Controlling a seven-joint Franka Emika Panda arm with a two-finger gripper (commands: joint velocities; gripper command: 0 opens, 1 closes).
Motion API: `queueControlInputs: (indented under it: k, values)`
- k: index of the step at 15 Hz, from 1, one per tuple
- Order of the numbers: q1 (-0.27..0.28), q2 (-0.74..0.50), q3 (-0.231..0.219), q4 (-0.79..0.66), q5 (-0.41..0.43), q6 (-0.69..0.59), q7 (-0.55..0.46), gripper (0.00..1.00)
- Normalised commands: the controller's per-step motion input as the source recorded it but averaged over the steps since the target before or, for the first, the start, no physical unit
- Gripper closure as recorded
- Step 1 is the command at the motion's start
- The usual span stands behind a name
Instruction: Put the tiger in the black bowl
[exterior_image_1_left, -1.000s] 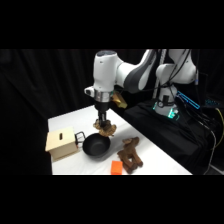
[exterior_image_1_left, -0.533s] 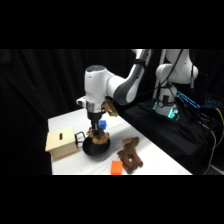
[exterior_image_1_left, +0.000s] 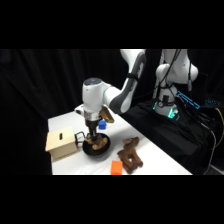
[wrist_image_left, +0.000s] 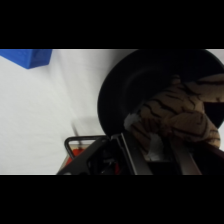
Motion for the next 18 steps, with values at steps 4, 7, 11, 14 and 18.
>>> queueControlInputs:
  k: [4, 7, 11, 14, 18]
  values:
    - [0.036, -0.09, -0.075, 0.04, 0.101, 0.03, -0.21, 0.13]
    - [0.044, -0.24, -0.045, -0.01, 0.097, -0.13, -0.21, 0.0]
    - [0.065, -0.4, -0.016, -0.06, 0.081, -0.33, -0.17, 0.0]
    - [-0.005, -0.46, 0.091, -0.01, 0.175, -0.59, -0.24, 0.0]
    - [-0.052, -0.4, 0.105, 0.06, 0.195, -0.57, -0.23, 0.0]
